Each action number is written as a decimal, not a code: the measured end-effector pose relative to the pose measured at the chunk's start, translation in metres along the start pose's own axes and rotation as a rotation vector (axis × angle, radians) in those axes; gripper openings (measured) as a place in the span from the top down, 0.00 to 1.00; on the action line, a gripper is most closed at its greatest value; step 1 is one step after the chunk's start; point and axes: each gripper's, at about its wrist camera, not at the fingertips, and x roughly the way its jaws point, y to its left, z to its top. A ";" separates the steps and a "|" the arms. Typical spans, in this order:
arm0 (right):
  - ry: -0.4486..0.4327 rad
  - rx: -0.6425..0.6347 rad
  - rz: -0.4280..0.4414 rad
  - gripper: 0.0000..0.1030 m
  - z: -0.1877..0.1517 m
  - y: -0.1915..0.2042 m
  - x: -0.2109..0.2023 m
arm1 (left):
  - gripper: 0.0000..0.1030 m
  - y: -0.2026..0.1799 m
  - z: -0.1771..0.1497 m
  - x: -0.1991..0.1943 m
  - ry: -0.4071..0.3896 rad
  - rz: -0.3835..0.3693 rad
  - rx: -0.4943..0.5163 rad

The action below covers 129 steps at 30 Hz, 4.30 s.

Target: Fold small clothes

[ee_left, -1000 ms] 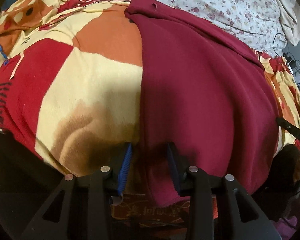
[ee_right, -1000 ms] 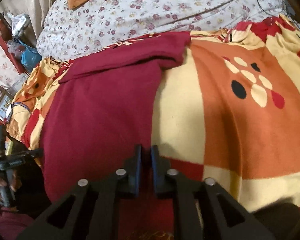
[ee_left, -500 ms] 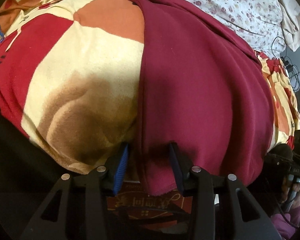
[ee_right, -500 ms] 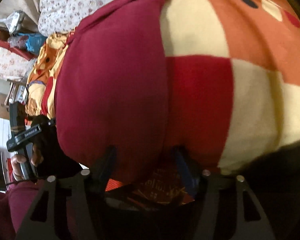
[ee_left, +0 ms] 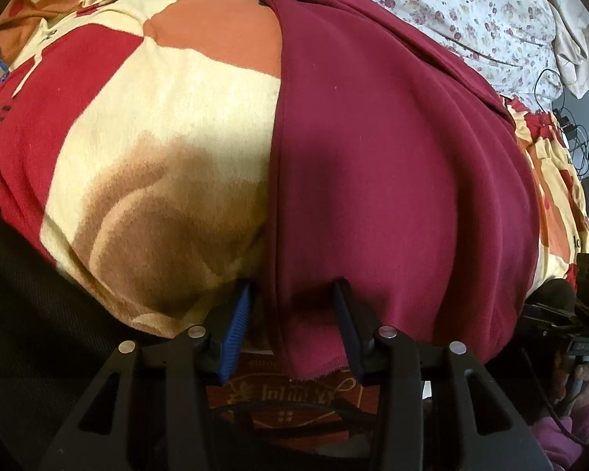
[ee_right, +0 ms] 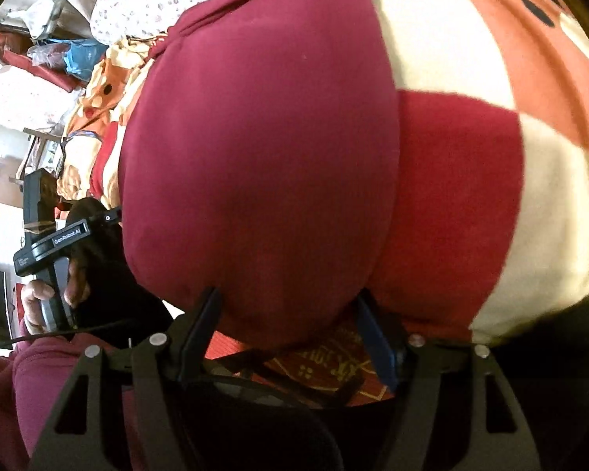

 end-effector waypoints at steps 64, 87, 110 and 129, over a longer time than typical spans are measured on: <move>-0.560 -0.090 0.384 0.89 0.064 0.034 -0.154 | 1.00 -0.003 0.077 -0.164 -0.440 -0.327 0.026; -0.493 0.245 0.131 0.85 0.336 -0.057 -0.037 | 0.98 0.001 0.328 0.027 -0.309 -0.125 -0.099; -0.456 0.154 -0.210 0.59 0.375 -0.062 0.009 | 0.52 -0.003 0.328 0.075 -0.242 0.013 -0.076; -0.407 -0.013 -0.387 0.57 0.257 -0.017 -0.038 | 0.52 -0.005 0.241 0.019 -0.260 0.044 0.024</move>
